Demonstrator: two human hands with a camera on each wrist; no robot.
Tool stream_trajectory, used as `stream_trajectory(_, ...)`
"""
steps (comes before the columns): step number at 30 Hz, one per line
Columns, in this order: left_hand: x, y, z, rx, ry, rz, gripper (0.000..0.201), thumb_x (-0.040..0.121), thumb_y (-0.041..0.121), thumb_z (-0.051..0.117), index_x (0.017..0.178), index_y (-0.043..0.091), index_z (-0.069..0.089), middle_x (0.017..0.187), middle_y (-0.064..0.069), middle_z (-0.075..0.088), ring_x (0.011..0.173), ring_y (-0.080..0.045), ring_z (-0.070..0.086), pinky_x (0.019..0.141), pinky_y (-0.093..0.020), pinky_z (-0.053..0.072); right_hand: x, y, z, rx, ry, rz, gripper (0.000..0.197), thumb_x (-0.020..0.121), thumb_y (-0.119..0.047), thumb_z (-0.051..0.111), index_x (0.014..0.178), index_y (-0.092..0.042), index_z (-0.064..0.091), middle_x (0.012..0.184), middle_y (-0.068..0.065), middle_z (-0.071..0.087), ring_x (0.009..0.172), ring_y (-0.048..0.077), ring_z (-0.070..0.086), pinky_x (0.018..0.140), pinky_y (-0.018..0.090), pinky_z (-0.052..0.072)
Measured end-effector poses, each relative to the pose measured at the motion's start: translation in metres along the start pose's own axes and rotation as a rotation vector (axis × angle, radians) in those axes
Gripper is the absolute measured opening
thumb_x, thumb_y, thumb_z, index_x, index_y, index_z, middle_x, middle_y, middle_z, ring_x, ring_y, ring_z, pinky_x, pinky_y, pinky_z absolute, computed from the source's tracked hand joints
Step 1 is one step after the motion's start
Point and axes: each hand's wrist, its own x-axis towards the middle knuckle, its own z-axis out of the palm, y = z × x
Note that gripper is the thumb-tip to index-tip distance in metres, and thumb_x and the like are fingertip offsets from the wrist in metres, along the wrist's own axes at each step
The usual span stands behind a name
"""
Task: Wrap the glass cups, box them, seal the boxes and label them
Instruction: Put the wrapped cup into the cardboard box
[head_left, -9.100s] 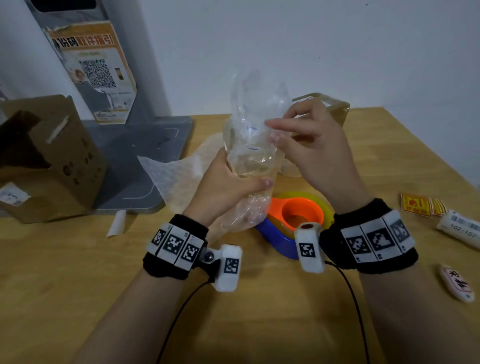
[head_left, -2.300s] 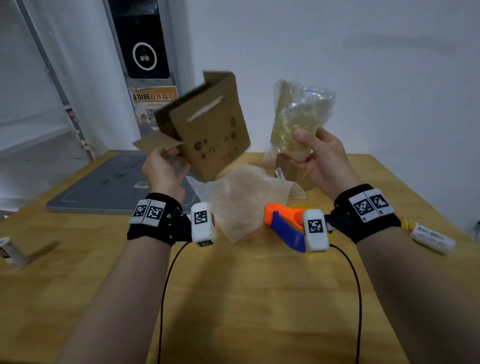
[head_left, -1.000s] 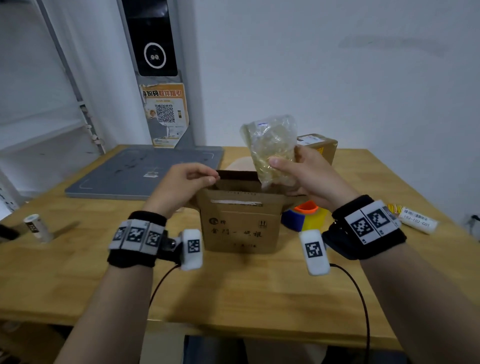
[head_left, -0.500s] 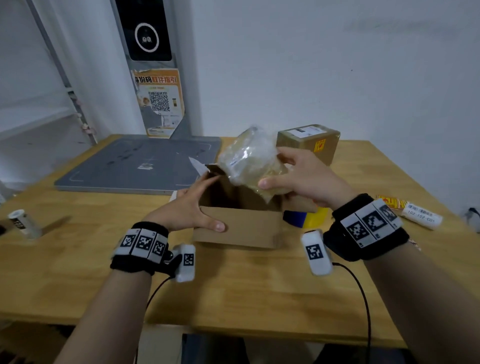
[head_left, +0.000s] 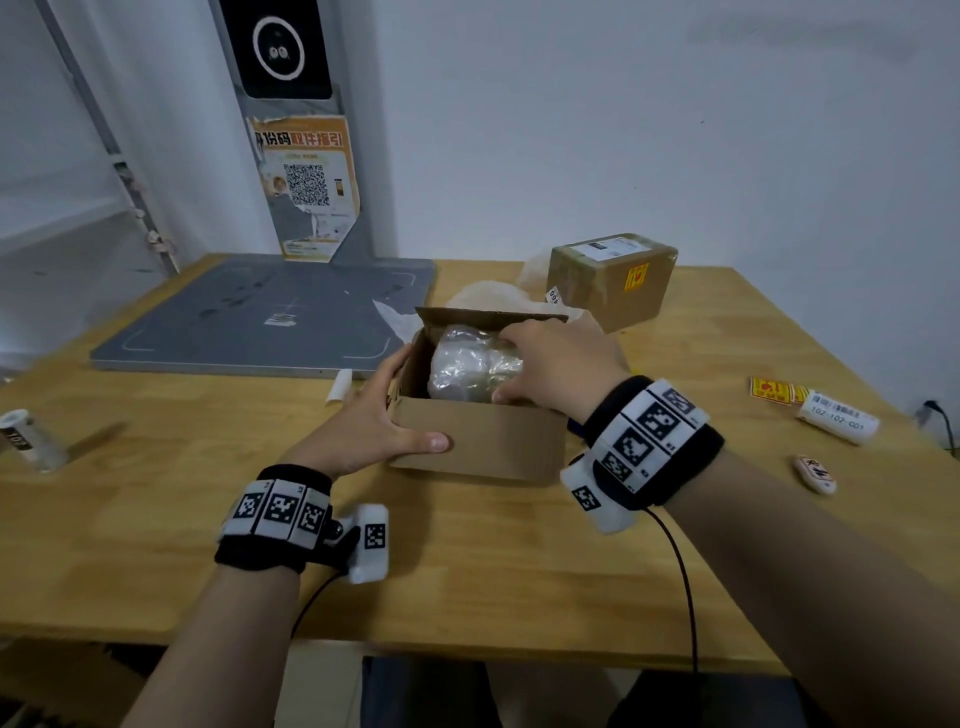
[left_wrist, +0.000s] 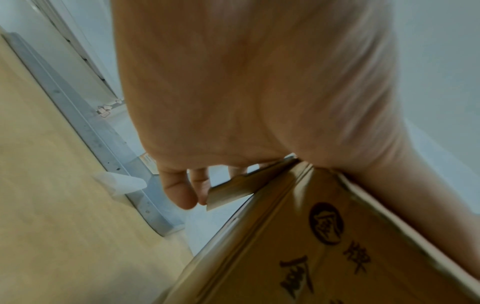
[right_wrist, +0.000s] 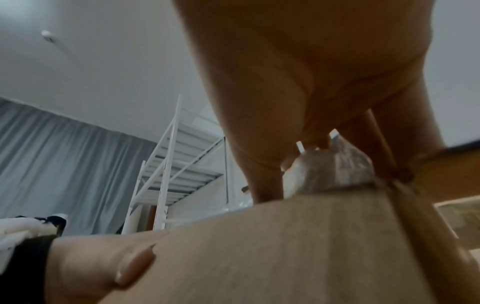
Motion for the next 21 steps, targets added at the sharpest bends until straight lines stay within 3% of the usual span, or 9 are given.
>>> stream_trajectory(2, 0.0, 0.001, 0.0, 0.017, 0.014, -0.019, 0.132, 0.049, 0.058, 0.098, 0.155, 0.054, 0.018, 0.147, 0.017, 0.049, 0.129, -0.013, 0.057, 0.109, -0.046, 0.049, 0.004, 0.002, 0.007, 0.081, -0.065, -0.032, 0.059, 0.091, -0.043, 0.074, 0.145, -0.028, 0.055, 0.138, 0.0, 0.063, 0.123, 0.026, 0.06, 0.093, 0.038, 0.052)
stream_trajectory(5, 0.001, -0.002, 0.001, 0.088, 0.055, -0.048, 0.128, 0.047, 0.067, 0.096, 0.148, 0.067, 0.017, 0.15, 0.016, 0.049, 0.137, -0.025, 0.049, 0.11, -0.055, 0.045, 0.006, 0.01, 0.014, 0.268, -0.171, -0.078, 0.029, 0.099, -0.019, 0.066, 0.127, -0.025, 0.072, 0.132, -0.002, 0.068, 0.123, 0.02, 0.061, 0.108, 0.037, 0.048)
stream_trajectory(7, 0.003, -0.005, 0.0, 0.116, 0.069, -0.057, 0.127, 0.047, 0.07, 0.095, 0.147, 0.069, 0.016, 0.151, 0.016, 0.047, 0.139, -0.027, 0.046, 0.111, -0.057, 0.044, 0.002, 0.015, 0.014, 0.311, -0.17, -0.092, 0.024, 0.102, -0.016, 0.061, 0.119, -0.023, 0.076, 0.118, -0.006, 0.072, 0.114, 0.014, 0.063, 0.097, 0.029, 0.05)
stream_trajectory(9, 0.002, -0.004, 0.001, 0.106, 0.067, -0.056, 0.126, 0.049, 0.072, 0.093, 0.149, 0.066, 0.017, 0.152, 0.018, 0.045, 0.139, -0.023, 0.047, 0.111, -0.054, 0.044, -0.002, 0.02, 0.011, 0.386, -0.136, -0.089, 0.023, 0.104, -0.018, 0.059, 0.117, -0.023, 0.077, 0.096, -0.013, 0.069, 0.101, 0.01, 0.065, 0.072, 0.017, 0.046)
stream_trajectory(11, 0.001, -0.002, 0.001, 0.069, 0.069, -0.035, 0.122, 0.054, 0.07, 0.091, 0.153, 0.058, 0.02, 0.154, 0.017, 0.043, 0.136, -0.016, 0.049, 0.111, -0.049, 0.046, -0.005, 0.021, 0.005, 0.449, -0.056, -0.07, 0.02, 0.104, -0.023, 0.06, 0.114, -0.027, 0.077, 0.092, -0.017, 0.063, 0.09, 0.003, 0.064, 0.064, 0.014, 0.042)
stream_trajectory(14, -0.001, 0.004, 0.003, 0.051, 0.14, -0.021, 0.103, 0.073, 0.061, 0.081, 0.157, 0.045, 0.025, 0.154, 0.017, 0.036, 0.132, -0.012, 0.046, 0.101, -0.035, 0.047, -0.006, 0.029, -0.01, 0.512, 0.16, -0.051, 0.017, 0.1, -0.027, 0.064, 0.11, -0.032, 0.077, 0.108, -0.014, 0.068, 0.105, 0.005, 0.061, 0.085, 0.023, 0.048)
stream_trajectory(16, -0.002, 0.009, 0.004, -0.003, 0.263, -0.041, 0.088, 0.083, 0.058, 0.073, 0.158, 0.04, 0.028, 0.15, 0.014, 0.038, 0.129, -0.014, 0.046, 0.09, -0.03, 0.046, -0.004, 0.038, -0.017, 0.472, 0.267, -0.013, 0.022, 0.097, -0.029, 0.066, 0.117, -0.033, 0.074, 0.117, -0.012, 0.068, 0.118, 0.011, 0.057, 0.093, 0.03, 0.048)
stream_trajectory(19, -0.003, 0.013, 0.006, -0.204, 0.509, -0.114, 0.075, 0.094, 0.054, 0.064, 0.157, 0.031, 0.03, 0.151, 0.005, 0.045, 0.129, -0.02, 0.05, 0.097, -0.038, 0.047, -0.003, 0.052, -0.022, 0.346, 0.292, 0.131, 0.043, 0.094, -0.042, 0.066, 0.136, -0.032, 0.061, 0.132, -0.002, 0.063, 0.133, 0.033, 0.049, 0.1, 0.047, 0.051)
stream_trajectory(21, -0.004, 0.016, 0.005, -0.381, 0.62, -0.221, 0.069, 0.096, 0.047, 0.066, 0.154, 0.024, 0.035, 0.144, -0.002, 0.053, 0.123, -0.024, 0.056, 0.096, -0.043, 0.05, -0.006, 0.062, -0.023, 0.327, 0.195, 0.284, 0.063, 0.09, -0.053, 0.065, 0.144, -0.025, 0.049, 0.139, 0.007, 0.056, 0.127, 0.04, 0.053, 0.1, 0.052, 0.051)
